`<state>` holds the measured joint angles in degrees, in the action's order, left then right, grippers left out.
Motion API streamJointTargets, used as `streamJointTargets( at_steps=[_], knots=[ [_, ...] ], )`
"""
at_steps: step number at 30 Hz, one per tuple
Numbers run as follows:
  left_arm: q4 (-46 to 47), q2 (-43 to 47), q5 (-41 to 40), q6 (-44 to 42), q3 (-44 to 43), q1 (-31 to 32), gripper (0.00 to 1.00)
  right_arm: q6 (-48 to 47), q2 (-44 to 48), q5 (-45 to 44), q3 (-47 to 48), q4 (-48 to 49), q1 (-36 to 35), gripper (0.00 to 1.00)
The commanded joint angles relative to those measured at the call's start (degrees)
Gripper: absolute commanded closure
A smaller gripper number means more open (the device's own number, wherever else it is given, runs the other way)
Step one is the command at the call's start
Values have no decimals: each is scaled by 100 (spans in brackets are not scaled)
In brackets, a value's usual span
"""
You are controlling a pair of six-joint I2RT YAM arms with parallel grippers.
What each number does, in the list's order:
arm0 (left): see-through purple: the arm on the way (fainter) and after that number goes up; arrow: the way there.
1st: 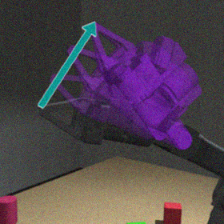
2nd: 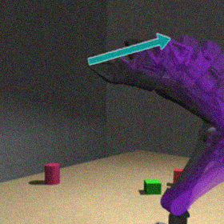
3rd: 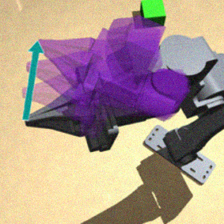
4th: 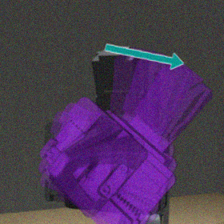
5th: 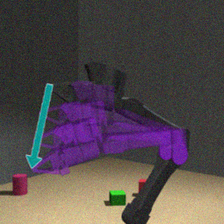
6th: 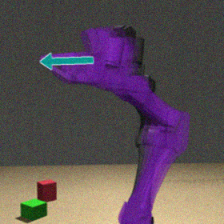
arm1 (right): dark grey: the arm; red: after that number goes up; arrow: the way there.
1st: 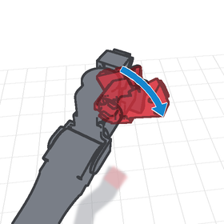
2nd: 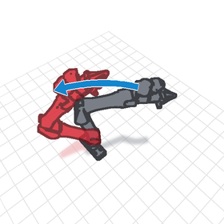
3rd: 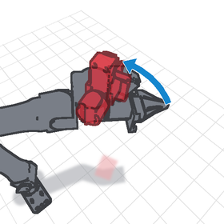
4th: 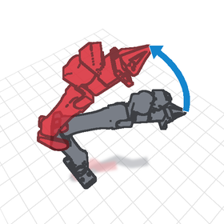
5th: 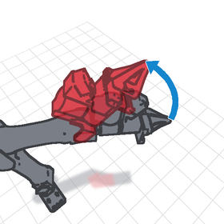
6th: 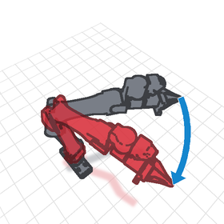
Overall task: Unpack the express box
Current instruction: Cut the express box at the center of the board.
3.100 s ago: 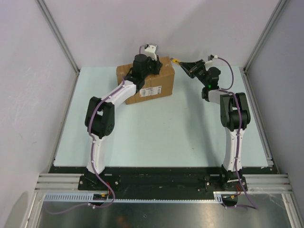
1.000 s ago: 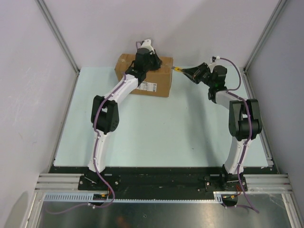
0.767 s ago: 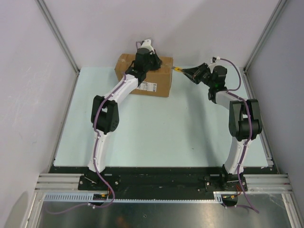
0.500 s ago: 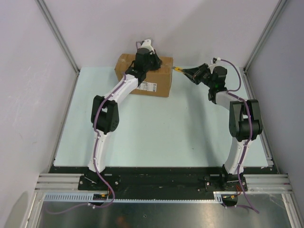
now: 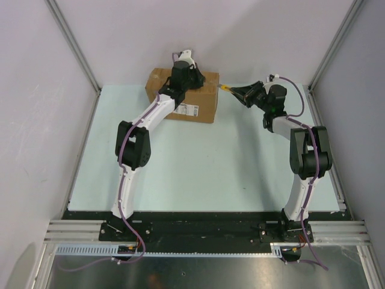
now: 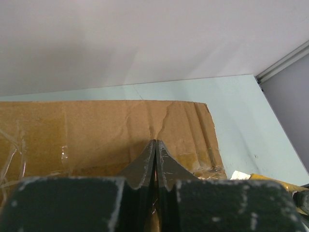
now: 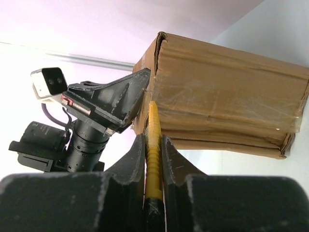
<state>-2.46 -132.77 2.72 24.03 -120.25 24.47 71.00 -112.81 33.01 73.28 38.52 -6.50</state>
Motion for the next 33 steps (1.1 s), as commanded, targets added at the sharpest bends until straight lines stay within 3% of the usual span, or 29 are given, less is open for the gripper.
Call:
streamJointTargets(
  at_steps=[1,10,15,22,33],
  knots=[
    [-2118,-689,-456,-144,502,-162,92,194,199,126,11,296,-211,100],
    [-2294,-847,-694,303,467,-65,98,1494,417,109,-436,656,-800,100],
    [-2575,-1014,-641,646,318,-56,100,1653,603,477,-859,875,-906,100],
    [-2681,-1084,-571,954,204,-12,100,2637,673,891,-1087,2228,-1090,100],
    [-2778,-1137,-633,1016,80,40,100,3499,796,1224,-1403,3388,-1450,100]
  ],
)
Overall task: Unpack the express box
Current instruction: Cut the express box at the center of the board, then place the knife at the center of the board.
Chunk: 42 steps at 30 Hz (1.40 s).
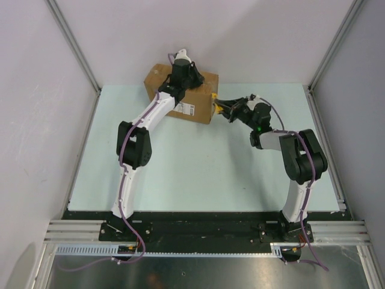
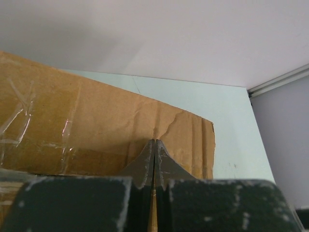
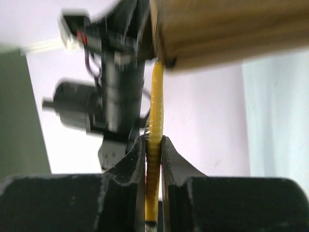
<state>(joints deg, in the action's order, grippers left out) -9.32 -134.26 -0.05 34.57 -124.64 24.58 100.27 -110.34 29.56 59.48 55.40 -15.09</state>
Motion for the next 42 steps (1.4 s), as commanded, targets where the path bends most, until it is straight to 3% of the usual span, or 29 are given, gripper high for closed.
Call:
streamJointTargets(
  at_steps=[1,9,13,16,20,22,27,34,38,39,42],
  knots=[
    [-2091,-997,-355,-46,511,29,100,608,567,1579,-68,1729,-635,100],
    [-2091,-980,-276,-99,546,29,100,634,584,1693,-568,1958,-609,100],
    [-2082,-857,-179,-239,616,29,98,-75,900,1746,-920,1230,-407,100],
    [-2047,-682,-48,-476,555,38,93,-1637,1488,1720,-1000,-612,-144,100],
    [-1942,-426,277,-723,170,47,80,-3887,2008,888,-825,-3622,120,100],
    [-1924,-339,374,-820,-33,47,71,-4873,1877,683,-711,-4210,226,100],
    [-1872,22,603,-1030,-684,47,52,-6307,1288,-528,-587,-5836,104,100],
    [-1836,1023,15,-1268,-308,21,44,-7100,1270,-2199,-587,-6383,-529,100],
    [-1810,1709,-337,-1198,508,-76,39,-7039,1252,-2604,-561,-6558,-652,80],
    [-1819,1814,-346,-1198,598,-93,38,-7021,1278,-2665,-552,-6629,-662,65],
    [-1784,2166,-399,-1189,915,-190,34,-6995,1436,-2894,-561,-6770,-662,46]
  ],
)
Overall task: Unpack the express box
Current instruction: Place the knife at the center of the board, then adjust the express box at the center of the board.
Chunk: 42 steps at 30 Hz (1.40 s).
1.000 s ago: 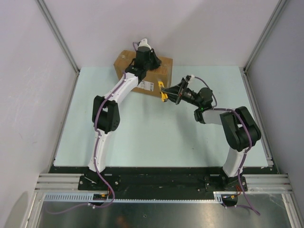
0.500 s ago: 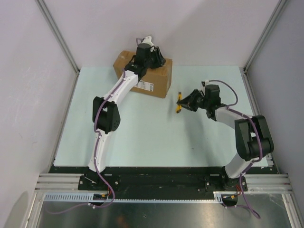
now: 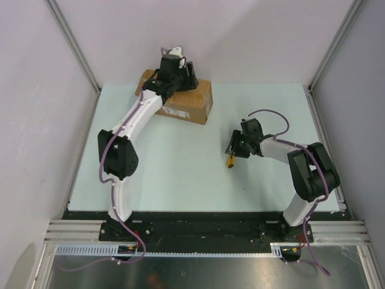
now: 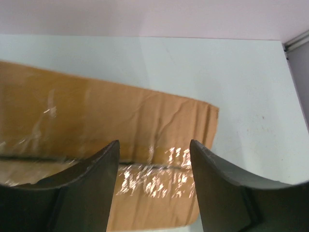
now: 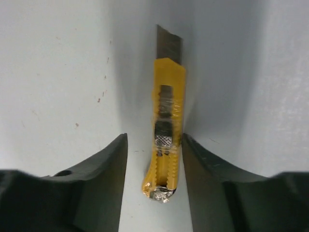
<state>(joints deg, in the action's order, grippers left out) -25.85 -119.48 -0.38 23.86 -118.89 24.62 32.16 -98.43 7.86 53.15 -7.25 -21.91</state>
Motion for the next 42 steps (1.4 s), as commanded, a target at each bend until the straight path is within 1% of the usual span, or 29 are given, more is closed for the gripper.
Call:
streamJointTargets(
  at_steps=[1,3,4,7,8,9,10,12,13,14,15,16,17,19,20,22,23,24,25,28,29,30,31,32,35,36,37,39,42],
  knots=[
    [-131,733,-149,-144,358,-238,34,-184,289,-750,91,-497,20,42],
    [-131,821,-15,-153,367,-344,32,-114,438,-786,178,-558,64,36],
    [-123,821,-14,-197,349,-379,32,-35,535,-977,231,-576,64,35],
    [-122,804,424,-259,113,-589,30,140,790,-1356,503,-585,64,32],
    [-122,777,616,-267,-62,-747,30,219,817,-1688,747,-716,82,30],
    [-122,786,688,-215,-134,-853,30,272,843,-1830,872,-734,82,29],
    [-122,838,837,-171,-169,-967,30,308,887,-1936,969,-691,73,29],
    [-114,1031,917,-22,-21,-1362,30,317,887,-2156,1110,-218,56,26],
    [-96,1084,900,5,84,-1494,30,369,818,-2200,1136,-16,29,25],
    [-61,1146,900,48,329,-1774,30,465,747,-2218,1154,465,29,25],
    [-61,1242,943,232,471,-1933,30,553,668,-2157,1241,661,20,25],
    [-44,1295,1013,338,629,-2091,30,641,537,-2113,1312,1185,20,25],
    [26,1331,1066,435,909,-2371,30,764,275,-2043,1391,1382,12,26],
    [123,1410,1014,602,1156,-2645,30,905,-87,-2043,1802,1672,-6,27],
    [211,1401,944,646,1340,-2812,30,984,-454,-2043,2013,1717,-24,28],
    [290,1297,830,787,1439,-2962,30,1038,-772,-2025,2531,1919,-58,30],
    [325,1209,803,813,1456,-3050,31,1020,-1105,-2069,2673,1998,-94,31],
    [361,1121,725,848,1439,-3060,31,994,-1256,-2104,2805,2077,-111,31],
    [404,1016,698,875,1395,-3069,30,1002,-1423,-2113,3155,2139,-120,31],
    [475,322,960,927,818,-3086,32,950,-2126,-2043,3841,1851,-94,32],
    [493,24,1005,971,710,-3086,33,889,-2275,-2016,4279,1823,-85,32],
    [519,-127,1005,1067,631,-3078,34,862,-2581,-2016,4448,1806,-33,32],
    [537,-232,988,1164,561,-3077,34,931,-2689,-2034,4589,1806,2,32],
    [563,-399,900,1209,490,-3086,35,958,-2803,-1999,4808,1875,37,32],
    [589,-523,462,1297,454,-3078,35,1073,-3225,-1911,5161,1946,196,32],
    [598,-584,425,1314,446,-3086,36,1090,-3330,-1859,5475,1911,231,32],
    [650,-637,425,1315,428,-3086,36,1099,-3584,-1780,5618,1824,301,32],
    [668,-891,538,1253,271,-3077,37,1161,-3770,-1726,5925,1797,354,33],
    [695,-1138,819,1192,16,-3077,38,1187,-3990,-1621,6067,2042,398,33]
  ],
)
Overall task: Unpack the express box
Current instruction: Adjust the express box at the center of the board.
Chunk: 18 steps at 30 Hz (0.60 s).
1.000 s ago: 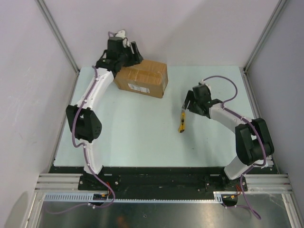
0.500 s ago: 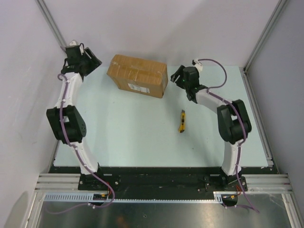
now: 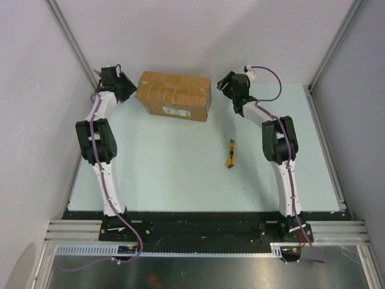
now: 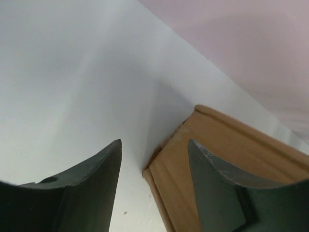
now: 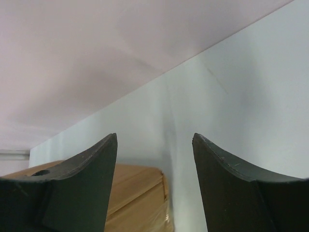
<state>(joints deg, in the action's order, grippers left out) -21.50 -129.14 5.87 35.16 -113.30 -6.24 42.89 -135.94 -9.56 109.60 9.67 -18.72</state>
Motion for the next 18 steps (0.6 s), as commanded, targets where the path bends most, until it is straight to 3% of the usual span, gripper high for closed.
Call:
streamJointTargets(
  at_steps=[1,9,18],
  knots=[
    [330,-355,335,35,-692,9,39,114,-327,321,526,543,88,32],
    [637,-788,1197,132,-966,44,40,61,-2005,1878,2943,-44,62,32],
    [778,-824,1426,782,-782,79,40,755,-1682,2475,1723,615,106,33]
  ],
)
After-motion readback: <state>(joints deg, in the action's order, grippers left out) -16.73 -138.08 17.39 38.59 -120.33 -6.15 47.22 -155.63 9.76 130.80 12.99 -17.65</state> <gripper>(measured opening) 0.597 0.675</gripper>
